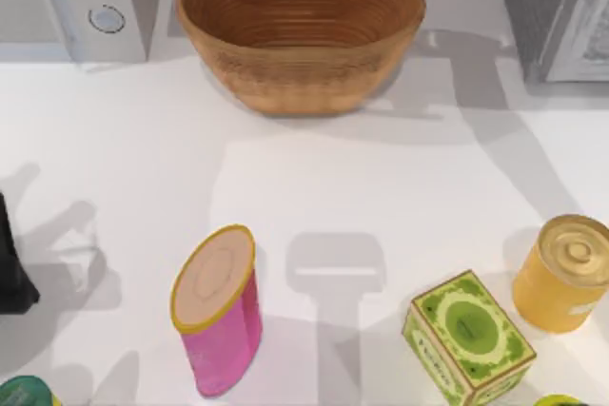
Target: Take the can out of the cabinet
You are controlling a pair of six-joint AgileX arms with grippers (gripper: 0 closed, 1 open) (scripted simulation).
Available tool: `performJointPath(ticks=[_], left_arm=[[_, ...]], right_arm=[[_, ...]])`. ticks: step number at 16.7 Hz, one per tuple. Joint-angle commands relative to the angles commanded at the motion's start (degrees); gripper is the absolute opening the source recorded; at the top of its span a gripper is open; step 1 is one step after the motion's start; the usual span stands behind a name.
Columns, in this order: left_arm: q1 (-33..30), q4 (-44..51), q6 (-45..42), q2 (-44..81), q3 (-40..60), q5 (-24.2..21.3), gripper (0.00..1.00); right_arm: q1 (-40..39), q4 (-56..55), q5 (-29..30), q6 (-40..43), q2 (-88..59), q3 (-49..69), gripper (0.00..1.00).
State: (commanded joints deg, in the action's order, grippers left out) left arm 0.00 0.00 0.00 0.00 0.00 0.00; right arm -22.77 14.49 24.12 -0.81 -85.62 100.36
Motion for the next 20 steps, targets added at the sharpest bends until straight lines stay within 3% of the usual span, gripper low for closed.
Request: performJointPath(ticks=[5, 10, 20], left_arm=[[0.0, 0.0, 0.0, 0.0, 0.0, 0.0, 1.0], [0.0, 0.0, 0.0, 0.0, 0.0, 0.0, 1.0], [0.0, 0.0, 0.0, 0.0, 0.0, 0.0, 1.0]], right_arm=[[2.97, -0.21, -2.82, -0.01, -8.87, 8.62, 1.0], [3.34, -0.24, -3.18, -0.01, -9.8, 9.55, 1.0], [3.34, -0.24, -3.18, -0.01, -9.8, 9.55, 0.25]])
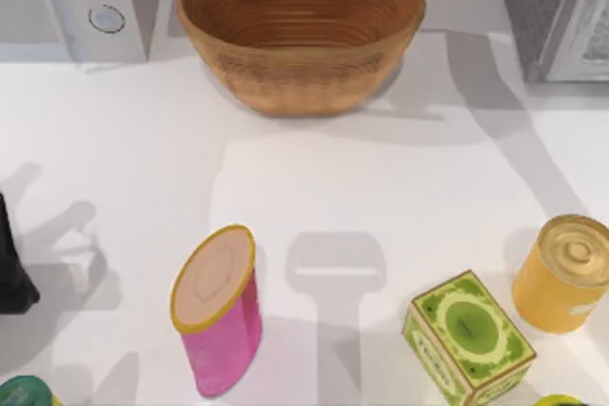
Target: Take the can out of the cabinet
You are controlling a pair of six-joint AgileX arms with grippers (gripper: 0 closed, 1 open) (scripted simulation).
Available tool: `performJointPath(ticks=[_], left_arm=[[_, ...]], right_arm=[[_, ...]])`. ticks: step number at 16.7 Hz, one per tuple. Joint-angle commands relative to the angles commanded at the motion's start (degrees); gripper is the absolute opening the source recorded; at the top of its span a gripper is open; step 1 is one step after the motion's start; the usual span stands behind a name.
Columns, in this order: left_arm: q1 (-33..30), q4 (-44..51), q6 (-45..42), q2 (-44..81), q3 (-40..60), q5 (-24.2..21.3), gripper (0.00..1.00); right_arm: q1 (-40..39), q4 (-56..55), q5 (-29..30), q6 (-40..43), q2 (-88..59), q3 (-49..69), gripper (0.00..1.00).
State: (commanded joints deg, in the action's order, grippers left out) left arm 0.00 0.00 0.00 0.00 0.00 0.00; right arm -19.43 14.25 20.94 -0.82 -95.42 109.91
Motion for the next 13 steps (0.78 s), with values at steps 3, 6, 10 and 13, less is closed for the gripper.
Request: performJointPath(ticks=[3, 6, 10, 13], left_arm=[[0.0, 0.0, 0.0, 0.0, 0.0, 0.0, 1.0], [0.0, 0.0, 0.0, 0.0, 0.0, 0.0, 1.0], [0.0, 0.0, 0.0, 0.0, 0.0, 0.0, 1.0], [0.0, 0.0, 0.0, 0.0, 0.0, 0.0, 1.0]], right_arm=[[0.0, 0.0, 0.0, 0.0, 0.0, 0.0, 0.02], [0.0, 0.0, 0.0, 0.0, 0.0, 0.0, 0.0], [0.0, 0.0, 0.0, 0.0, 0.0, 0.0, 0.0], [-0.25, 0.19, 0.15, -0.06, 0.23, -0.03, 0.0]])
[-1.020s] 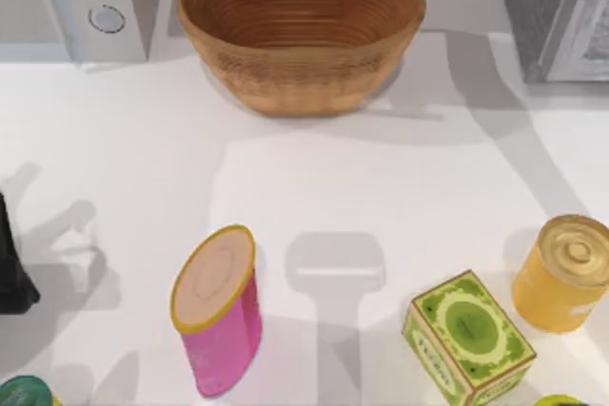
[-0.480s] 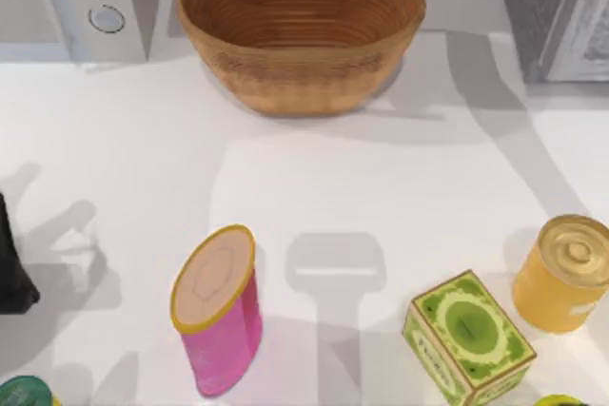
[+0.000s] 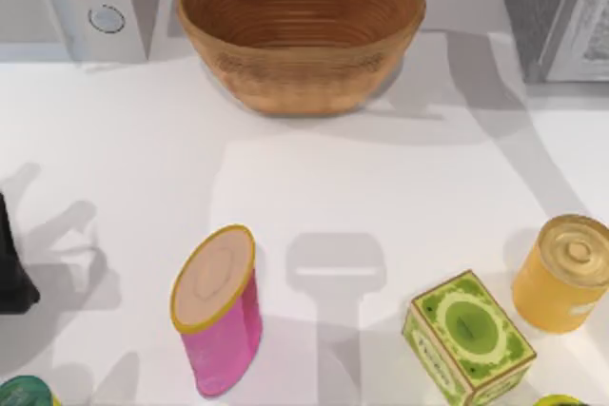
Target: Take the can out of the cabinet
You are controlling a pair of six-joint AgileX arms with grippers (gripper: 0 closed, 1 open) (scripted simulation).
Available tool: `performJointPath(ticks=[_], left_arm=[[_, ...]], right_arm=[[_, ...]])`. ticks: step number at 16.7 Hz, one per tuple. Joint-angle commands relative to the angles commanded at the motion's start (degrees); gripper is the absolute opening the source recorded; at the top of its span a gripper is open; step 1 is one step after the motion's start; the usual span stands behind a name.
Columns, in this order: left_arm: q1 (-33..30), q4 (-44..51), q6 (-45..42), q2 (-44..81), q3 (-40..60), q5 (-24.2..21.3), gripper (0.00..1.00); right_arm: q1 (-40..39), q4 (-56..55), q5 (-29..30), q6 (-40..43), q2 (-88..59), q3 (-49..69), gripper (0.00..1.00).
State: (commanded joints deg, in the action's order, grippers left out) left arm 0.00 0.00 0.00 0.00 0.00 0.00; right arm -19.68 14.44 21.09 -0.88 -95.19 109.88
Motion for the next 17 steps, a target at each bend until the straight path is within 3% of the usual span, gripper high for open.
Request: performJointPath(ticks=[3, 10, 17], left_arm=[[0.0, 0.0, 0.0, 0.0, 0.0, 0.0, 1.0], [0.0, 0.0, 0.0, 0.0, 0.0, 0.0, 1.0], [0.0, 0.0, 0.0, 0.0, 0.0, 0.0, 1.0]], right_arm=[[-3.92, 3.98, 3.68, 0.1, 3.98, -0.34, 0.0], [-18.81, 19.59, 18.46, 0.09, 20.94, -1.5, 0.0], [-19.23, 20.19, 18.99, 0.04, 22.13, -2.1, 0.0]])
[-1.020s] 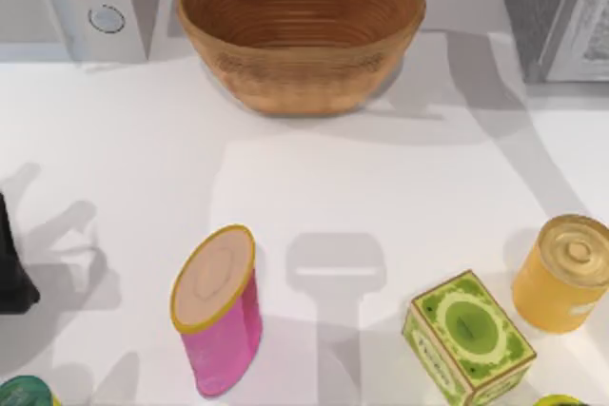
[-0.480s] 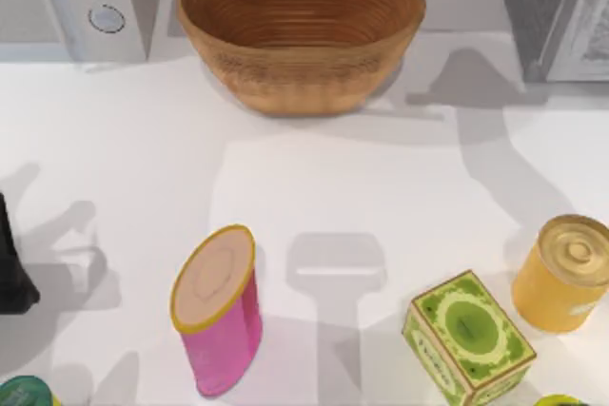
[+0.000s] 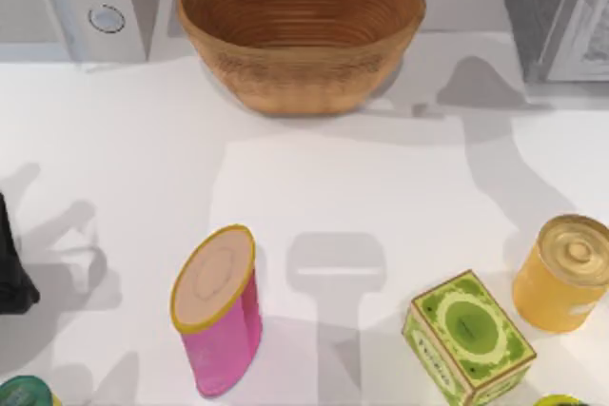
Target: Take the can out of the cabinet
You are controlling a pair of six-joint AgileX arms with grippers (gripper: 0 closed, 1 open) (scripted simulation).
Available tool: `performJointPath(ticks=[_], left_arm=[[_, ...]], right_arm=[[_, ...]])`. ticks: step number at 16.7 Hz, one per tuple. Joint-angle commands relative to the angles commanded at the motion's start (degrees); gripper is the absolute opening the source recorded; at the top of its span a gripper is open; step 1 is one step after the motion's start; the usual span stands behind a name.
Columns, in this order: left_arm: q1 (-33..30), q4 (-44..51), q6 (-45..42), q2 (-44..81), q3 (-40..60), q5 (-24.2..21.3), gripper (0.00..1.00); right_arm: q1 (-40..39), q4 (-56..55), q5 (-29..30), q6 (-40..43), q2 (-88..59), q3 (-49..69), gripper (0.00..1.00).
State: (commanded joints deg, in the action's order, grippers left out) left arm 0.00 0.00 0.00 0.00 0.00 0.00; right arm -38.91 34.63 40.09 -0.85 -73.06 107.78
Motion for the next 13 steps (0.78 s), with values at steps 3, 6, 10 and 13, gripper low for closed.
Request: performJointPath(ticks=[3, 6, 10, 13], left_arm=[[0.0, 0.0, 0.0, 0.0, 0.0, 0.0, 1.0], [0.0, 0.0, 0.0, 0.0, 0.0, 0.0, 1.0], [0.0, 0.0, 0.0, 0.0, 0.0, 0.0, 1.0], [0.0, 0.0, 0.0, 0.0, 0.0, 0.0, 1.0]], right_arm=[[2.02, -1.52, -2.15, 0.13, 3.45, -5.46, 0.0], [5.77, -4.67, -6.06, 0.24, 10.42, -16.37, 0.0], [12.89, -11.13, -13.4, 0.3, 24.01, -38.17, 0.0], [19.15, -17.01, -19.84, 0.31, 36.09, -57.11, 0.0]])
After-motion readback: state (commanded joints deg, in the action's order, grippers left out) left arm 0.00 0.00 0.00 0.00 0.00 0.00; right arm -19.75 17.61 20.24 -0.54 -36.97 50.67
